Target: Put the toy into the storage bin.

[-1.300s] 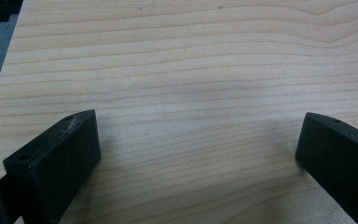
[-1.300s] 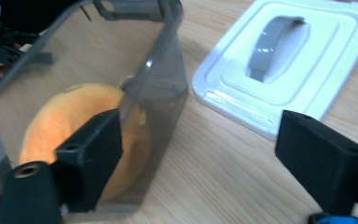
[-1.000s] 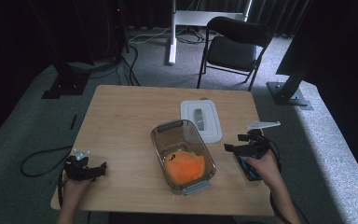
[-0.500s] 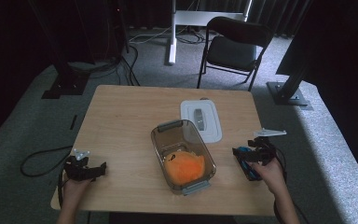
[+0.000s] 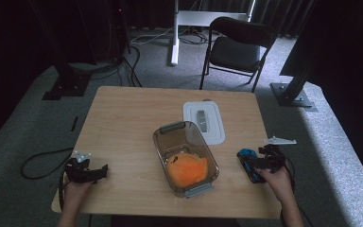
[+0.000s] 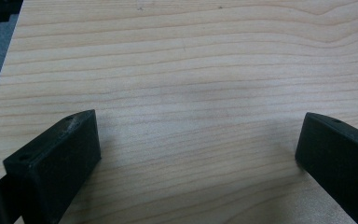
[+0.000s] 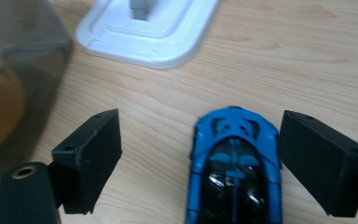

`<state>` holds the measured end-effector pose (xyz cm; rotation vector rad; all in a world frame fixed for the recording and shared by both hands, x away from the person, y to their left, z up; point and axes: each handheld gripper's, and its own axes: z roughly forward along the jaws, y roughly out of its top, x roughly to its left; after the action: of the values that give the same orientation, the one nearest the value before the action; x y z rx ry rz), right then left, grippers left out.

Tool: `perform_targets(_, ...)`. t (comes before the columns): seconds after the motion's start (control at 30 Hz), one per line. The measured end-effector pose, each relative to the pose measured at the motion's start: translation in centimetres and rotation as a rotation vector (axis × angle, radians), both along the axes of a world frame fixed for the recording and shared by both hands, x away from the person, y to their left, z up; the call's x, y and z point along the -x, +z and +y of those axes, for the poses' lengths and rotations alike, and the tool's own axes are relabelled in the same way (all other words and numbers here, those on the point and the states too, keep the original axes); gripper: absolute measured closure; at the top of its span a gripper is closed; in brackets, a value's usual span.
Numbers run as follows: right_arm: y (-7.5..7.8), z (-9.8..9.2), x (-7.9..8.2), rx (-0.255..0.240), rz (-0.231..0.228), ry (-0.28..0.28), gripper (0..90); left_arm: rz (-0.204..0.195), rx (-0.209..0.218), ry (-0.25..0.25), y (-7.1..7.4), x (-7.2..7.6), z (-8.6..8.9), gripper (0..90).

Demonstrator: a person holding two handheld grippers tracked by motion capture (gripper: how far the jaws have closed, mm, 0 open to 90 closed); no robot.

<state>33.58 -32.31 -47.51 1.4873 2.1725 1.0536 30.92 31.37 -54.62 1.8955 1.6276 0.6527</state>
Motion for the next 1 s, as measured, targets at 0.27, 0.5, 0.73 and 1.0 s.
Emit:
perform_targets(0.27,-1.4,-1.0,0.4,0.044,0.019,-0.047,13.0,0.0,0.0,0.0,0.0,0.0,0.0,0.3)
perform_targets(0.5,-2.5,-1.4,0.9,0.057,0.038,-0.066,13.0,0.0,0.0,0.0,0.0,0.0,0.0,0.3)
perform_targets(0.73,-3.2,-1.8,1.3,0.069,0.053,-0.086,13.0,0.0,0.0,0.0,0.0,0.0,0.0,0.3)
perform_targets(1.0,-3.9,-1.3,1.2,0.097,0.068,-0.08,13.0,0.0,0.0,0.0,0.0,0.0,0.0,0.3)
